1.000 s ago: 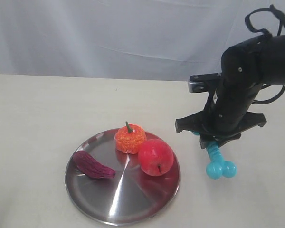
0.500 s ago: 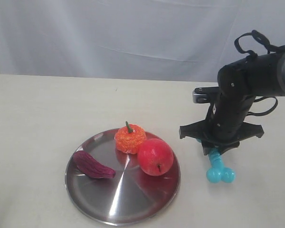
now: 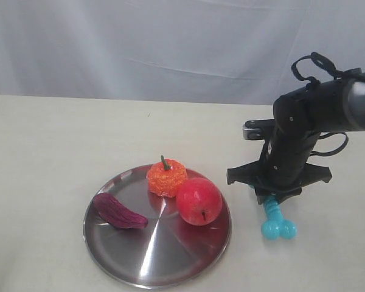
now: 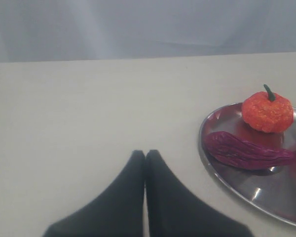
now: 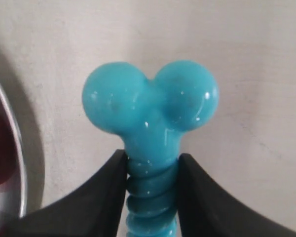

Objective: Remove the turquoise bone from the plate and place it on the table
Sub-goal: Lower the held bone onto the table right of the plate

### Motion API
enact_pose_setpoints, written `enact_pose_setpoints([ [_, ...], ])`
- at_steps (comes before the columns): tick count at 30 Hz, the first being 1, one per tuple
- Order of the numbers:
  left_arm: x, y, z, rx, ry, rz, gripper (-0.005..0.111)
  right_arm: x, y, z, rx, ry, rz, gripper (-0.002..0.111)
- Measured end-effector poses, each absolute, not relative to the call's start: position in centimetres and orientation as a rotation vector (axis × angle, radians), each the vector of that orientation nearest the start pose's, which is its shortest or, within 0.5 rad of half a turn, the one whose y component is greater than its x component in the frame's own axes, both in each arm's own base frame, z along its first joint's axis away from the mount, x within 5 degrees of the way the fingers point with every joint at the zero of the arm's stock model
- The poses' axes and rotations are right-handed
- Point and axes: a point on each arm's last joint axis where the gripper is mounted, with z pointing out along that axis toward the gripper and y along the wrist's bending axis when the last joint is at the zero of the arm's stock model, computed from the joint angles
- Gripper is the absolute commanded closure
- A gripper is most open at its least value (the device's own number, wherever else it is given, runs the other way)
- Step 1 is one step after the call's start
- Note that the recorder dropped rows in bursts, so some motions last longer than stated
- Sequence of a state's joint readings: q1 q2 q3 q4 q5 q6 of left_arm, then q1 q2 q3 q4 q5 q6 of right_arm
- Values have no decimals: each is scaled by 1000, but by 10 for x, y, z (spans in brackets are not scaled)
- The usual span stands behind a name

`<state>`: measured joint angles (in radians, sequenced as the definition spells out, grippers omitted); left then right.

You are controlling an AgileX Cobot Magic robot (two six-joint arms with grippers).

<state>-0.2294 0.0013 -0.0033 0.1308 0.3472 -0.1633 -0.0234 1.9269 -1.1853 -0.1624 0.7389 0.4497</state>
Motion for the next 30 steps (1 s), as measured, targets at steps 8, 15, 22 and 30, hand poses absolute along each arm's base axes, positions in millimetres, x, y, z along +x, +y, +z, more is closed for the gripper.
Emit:
enact_pose_setpoints([
  [8,53,-8,183,141,1823,-150,107,361,-18,148,530,2909,-123,109],
  [15,53,-8,183,141,1823,-150,107,354,-16,140,532,2924,-114,109],
  [22,53,-8,183,141,1823,-150,107,354,-15,138,535,2914,-100,109],
  [30,53,-8,183,141,1823,-150,107,349,-14,133,537,2925,-89,109],
])
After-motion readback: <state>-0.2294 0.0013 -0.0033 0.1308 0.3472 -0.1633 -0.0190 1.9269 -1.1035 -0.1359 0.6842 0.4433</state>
